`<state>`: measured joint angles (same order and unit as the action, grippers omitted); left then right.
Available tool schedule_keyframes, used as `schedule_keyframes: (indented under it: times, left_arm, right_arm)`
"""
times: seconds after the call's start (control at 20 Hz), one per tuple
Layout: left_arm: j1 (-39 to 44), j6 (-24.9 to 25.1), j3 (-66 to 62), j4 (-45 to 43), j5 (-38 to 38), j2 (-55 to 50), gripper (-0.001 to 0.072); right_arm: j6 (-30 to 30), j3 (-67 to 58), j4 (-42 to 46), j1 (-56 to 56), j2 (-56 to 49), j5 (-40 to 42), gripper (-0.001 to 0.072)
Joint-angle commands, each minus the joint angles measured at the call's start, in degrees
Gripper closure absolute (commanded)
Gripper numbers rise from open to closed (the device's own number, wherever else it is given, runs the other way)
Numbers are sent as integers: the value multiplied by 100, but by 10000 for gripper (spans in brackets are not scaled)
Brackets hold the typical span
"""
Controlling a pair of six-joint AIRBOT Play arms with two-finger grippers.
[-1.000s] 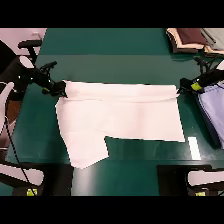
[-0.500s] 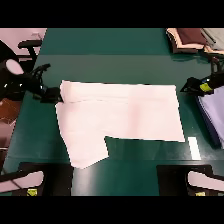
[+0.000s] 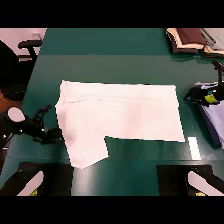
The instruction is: Fold the shirts.
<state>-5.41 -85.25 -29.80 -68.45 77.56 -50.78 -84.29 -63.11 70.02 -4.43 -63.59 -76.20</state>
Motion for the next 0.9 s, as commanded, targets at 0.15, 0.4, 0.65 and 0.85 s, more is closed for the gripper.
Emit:
schedule_keyframes:
  times: [0.15,0.4,0.65,0.85]
  left_arm:
    - [-2,61,807,765,-1108,184,306]
    - [-2,280,968,1340,-1143,186,357]
    - [-2,575,708,1467,-520,212,677]
    - [-4,584,227,1432,-313,212,677]
  right_arm:
    - [0,92,-157,13,107,0,300]
    - [2,92,-308,48,107,61,300]
    - [258,181,-238,-382,133,-570,300]
    - [391,1471,-234,-1652,564,-785,277]
